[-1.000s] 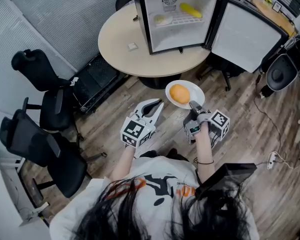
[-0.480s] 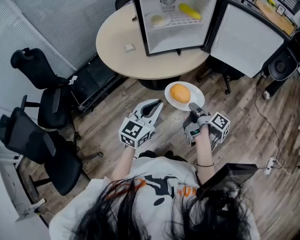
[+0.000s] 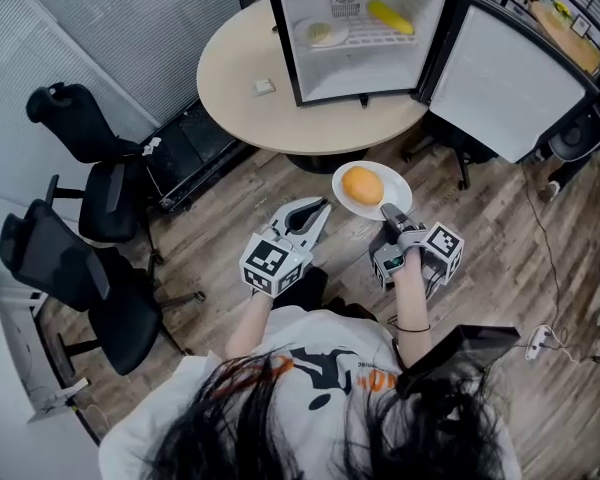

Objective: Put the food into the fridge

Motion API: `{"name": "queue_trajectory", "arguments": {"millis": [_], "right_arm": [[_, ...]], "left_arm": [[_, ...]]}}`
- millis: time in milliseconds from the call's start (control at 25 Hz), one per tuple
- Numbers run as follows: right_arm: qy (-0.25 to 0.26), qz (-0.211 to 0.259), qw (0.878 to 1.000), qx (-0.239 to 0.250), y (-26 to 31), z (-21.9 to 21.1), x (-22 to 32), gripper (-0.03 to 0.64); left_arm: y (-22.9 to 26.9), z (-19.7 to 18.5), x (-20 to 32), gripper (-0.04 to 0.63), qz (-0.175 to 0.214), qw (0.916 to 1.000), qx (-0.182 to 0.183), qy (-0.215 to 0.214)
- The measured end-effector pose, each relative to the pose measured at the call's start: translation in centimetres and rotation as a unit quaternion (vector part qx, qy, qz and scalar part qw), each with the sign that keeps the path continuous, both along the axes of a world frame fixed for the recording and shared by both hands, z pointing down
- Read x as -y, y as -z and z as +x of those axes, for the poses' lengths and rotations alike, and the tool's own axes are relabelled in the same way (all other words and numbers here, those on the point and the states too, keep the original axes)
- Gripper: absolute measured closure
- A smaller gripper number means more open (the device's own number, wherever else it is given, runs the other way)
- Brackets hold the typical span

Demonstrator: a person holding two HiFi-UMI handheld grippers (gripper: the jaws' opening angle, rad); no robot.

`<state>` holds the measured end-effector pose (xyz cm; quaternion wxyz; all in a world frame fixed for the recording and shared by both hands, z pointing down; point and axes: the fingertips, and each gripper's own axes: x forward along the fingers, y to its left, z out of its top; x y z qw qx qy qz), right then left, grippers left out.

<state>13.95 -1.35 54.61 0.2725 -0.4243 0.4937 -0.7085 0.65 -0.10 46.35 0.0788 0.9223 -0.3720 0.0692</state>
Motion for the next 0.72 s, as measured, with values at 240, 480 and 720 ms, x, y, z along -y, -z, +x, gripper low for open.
{"name": "queue_trajectory", "arguments": {"millis": [240, 480, 720], "right_arm": [[0.007, -0.001, 1.000, 0.002, -0.3, -0.4, 2.2, 0.578], [0.001, -0.001, 1.000, -0.004, -0.5, -0.3, 5.5, 0.578], [-0.017, -0.010, 1.000, -0.008, -0.6, -0.6, 9.7, 0.578]], "left_arm": [[-0.1, -0.2, 2.6, 0.581, -0.001, 1.0000, 0.001, 0.003], [-0.6, -0.5, 6.5, 0.581, -0.004, 1.0000, 0.001, -0.006], [-0.3, -1.4, 11.4, 0.581, -0.002, 0.9999, -0.002, -0.014]]}}
